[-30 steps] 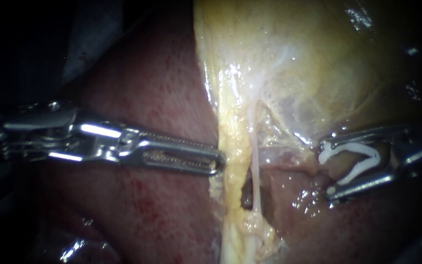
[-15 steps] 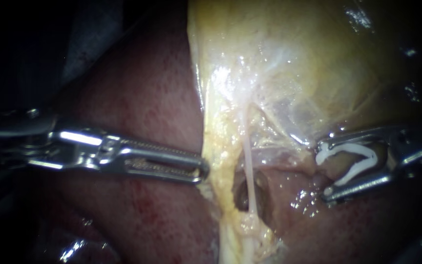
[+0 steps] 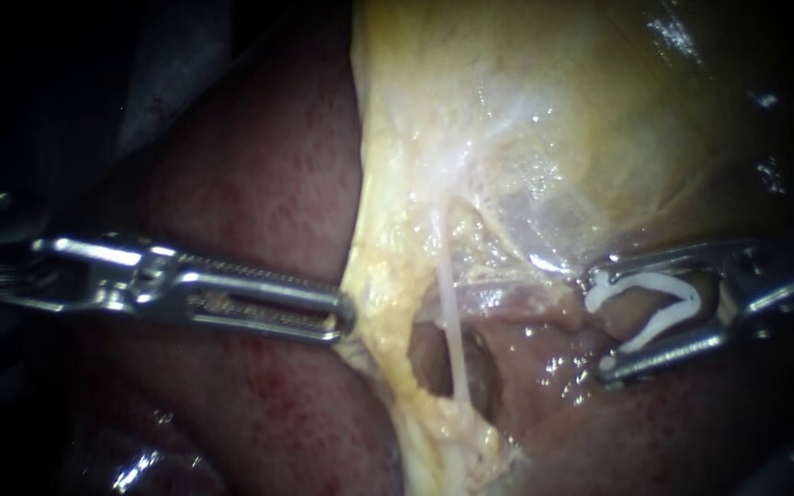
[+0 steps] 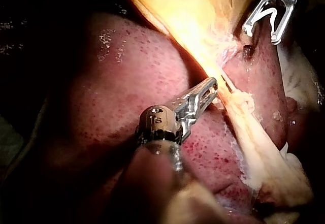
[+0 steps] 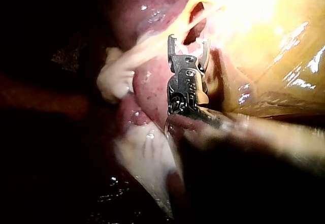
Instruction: Clipping first clip left tube
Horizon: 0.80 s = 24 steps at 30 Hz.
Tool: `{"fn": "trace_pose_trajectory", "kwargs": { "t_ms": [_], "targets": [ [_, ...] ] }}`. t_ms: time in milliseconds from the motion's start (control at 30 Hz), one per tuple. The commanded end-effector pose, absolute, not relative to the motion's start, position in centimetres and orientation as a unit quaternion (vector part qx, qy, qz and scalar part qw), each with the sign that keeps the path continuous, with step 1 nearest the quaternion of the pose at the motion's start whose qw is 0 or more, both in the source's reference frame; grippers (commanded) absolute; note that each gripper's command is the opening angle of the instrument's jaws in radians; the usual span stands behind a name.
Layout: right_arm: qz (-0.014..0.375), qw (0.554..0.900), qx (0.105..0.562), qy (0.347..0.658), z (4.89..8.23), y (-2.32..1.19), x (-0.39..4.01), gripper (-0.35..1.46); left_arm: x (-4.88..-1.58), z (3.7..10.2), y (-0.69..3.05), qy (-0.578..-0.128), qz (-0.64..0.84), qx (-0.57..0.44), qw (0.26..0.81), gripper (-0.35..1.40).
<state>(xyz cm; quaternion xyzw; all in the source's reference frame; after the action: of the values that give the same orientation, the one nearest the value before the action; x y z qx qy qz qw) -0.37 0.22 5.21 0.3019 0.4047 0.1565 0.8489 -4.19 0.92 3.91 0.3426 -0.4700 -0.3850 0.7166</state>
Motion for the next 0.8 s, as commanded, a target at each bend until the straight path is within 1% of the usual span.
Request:
{"fn": "trace_pose_trajectory", "kwargs": {
  "t_ms": [33,300,433,567,800],
  "targets": [
    [0.156,0.849,0.302,0.405,5.21,0.22,-0.36,0.51,-4.20,3.90,0.92,-0.470,-0.385,0.342,0.717,-0.35],
    [0.159,0.850,0.298,0.404,5.23,0.12,-0.19,0.53,-4.20,3.88,0.90,-0.470,-0.386,0.342,0.717,-0.35],
    [0.160,0.852,0.291,0.404,5.35,-0.04,-0.02,0.55,-4.21,3.87,0.90,-0.470,-0.386,0.342,0.717,-0.35],
    [0.149,0.852,0.301,0.401,5.51,-0.21,0.17,0.55,-4.21,3.86,0.89,-0.470,-0.386,0.342,0.717,-0.35],
    [0.135,0.853,0.307,0.399,5.73,-0.47,0.43,0.56,-4.22,3.86,0.89,-0.470,-0.386,0.342,0.717,-0.35]
  ]
}}
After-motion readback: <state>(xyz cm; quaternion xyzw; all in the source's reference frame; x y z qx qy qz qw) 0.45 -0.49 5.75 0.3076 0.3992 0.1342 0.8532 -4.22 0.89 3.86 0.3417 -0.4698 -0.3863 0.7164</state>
